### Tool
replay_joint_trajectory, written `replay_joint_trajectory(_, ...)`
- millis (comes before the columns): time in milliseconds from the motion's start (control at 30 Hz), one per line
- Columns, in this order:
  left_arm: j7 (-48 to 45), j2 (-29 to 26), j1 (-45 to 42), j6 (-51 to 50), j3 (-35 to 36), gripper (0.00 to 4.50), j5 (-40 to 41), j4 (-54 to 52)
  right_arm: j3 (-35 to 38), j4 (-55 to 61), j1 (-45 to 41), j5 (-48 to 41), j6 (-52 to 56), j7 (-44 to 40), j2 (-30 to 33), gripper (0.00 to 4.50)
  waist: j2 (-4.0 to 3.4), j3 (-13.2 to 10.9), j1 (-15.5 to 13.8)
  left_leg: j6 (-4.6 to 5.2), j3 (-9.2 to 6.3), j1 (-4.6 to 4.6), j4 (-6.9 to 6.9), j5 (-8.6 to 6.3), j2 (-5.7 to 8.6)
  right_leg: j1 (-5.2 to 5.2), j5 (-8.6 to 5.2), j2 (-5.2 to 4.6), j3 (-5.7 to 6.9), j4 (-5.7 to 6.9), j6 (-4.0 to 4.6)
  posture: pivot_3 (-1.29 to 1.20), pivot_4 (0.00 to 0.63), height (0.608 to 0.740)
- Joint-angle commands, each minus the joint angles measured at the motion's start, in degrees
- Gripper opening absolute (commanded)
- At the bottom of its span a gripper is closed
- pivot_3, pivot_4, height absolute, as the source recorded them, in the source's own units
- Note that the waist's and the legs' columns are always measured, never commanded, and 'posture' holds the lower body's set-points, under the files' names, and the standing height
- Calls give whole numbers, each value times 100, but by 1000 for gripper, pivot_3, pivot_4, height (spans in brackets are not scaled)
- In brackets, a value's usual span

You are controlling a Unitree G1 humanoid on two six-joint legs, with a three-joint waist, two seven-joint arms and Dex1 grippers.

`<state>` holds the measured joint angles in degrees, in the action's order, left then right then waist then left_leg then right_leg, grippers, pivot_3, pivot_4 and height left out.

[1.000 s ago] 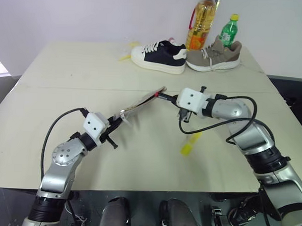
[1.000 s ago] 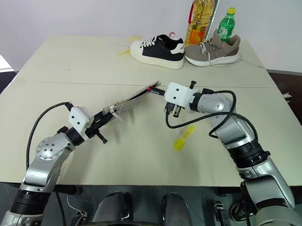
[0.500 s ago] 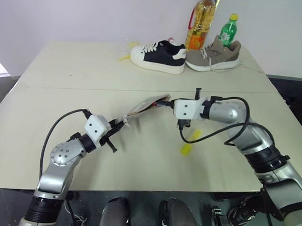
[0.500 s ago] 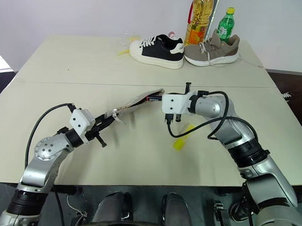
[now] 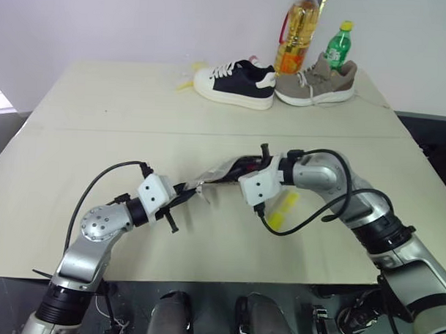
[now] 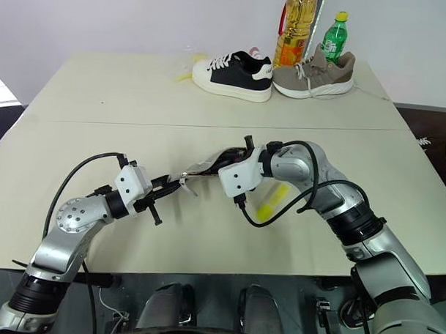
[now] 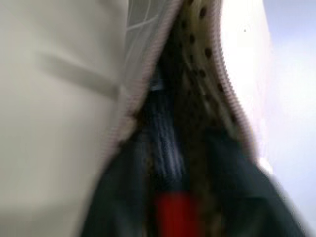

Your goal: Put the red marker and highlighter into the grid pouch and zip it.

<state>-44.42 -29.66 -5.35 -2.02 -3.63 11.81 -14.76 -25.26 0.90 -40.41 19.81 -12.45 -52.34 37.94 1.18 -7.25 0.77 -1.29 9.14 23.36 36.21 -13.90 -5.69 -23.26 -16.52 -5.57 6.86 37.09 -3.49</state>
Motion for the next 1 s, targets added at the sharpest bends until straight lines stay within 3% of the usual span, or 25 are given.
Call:
replay_joint_trajectory(33, 99, -11, -64, 62, 84, 0, -35, -71, 631, 409, 5, -675, 351, -143, 28, 3742, 0, 0, -2, 0, 0, 0, 0, 0, 0, 0, 0, 0, 0, 0, 0, 0, 150, 705)
replay_joint_trajectory(67, 116, -11, -62, 66, 84, 0, -44, -56, 694, 456, 21, -764, 423, -177, 30, 4281, 1, 0, 0, 0, -1, 0, 0, 0, 0, 1, 0, 0, 0, 0, 0, 0, 150, 705)
replay_joint_trajectory(100, 158, 3, -67, 87, 84, 0, -72, 0, 887, 599, 67, -1069, 701, -282, 45, 4460, 1, 1, 1, 0, -1, 0, 0, 0, 0, 1, 0, 0, 0, 0, 0, 0, 150, 705)
replay_joint_trajectory(167, 376, 112, -176, 224, 82, 0, -244, 308, 1787, 1069, 93, -2441, 2382, -583, 122, 4460, -2, -1, -12, 0, -2, -2, -1, 0, 0, 3, 0, 0, 0, 0, 0, 0, 150, 705)
replay_joint_trajectory(233, 536, 189, -270, 358, 74, 0, -408, 519, 2280, 1404, 182, -3232, 3480, -773, 284, 4460, -2, -1, -31, 1, -9, 0, 3, 0, 1, 5, 1, -2, 0, 1, 1, 0, 150, 705)
replay_joint_trajectory(433, 687, 388, -504, 591, 8, 0, -534, 934, 2736, 1759, 804, -3700, 6051, -210, 718, 4460, 11, 8, -8, 6, -12, -6, 1, -3, -1, 11, 0, -6, 1, -1, 4, 0, 150, 705)
replay_joint_trajectory(633, 497, 497, -670, 725, -93, 0, -499, 1264, 2758, 2631, 2553, -3345, 4528, -947, 1868, 4460, 3, 3, -17, 8, -8, 1, -7, -4, 6, 4, 0, -7, 0, -9, 1, 0, 150, 705)
replay_joint_trajectory(767, 382, 532, -779, 835, -175, 0, -509, 1471, 2379, 2291, 2651, -2996, 4253, -1050, 2289, 4460, 5, 3, 17, 7, -9, -11, -2, -4, 3, 13, 1, -3, -1, -7, 1, 0, 150, 705)
replay_joint_trajectory(1000, 440, 598, -701, 884, -198, 0, -504, 1443, 2078, 2129, 2508, -2942, 4519, -1021, 2251, 4460, 8, 5, -16, 7, -13, -4, 1, -4, 5, 9, 1, -4, -1, -6, 3, 0, 150, 705)
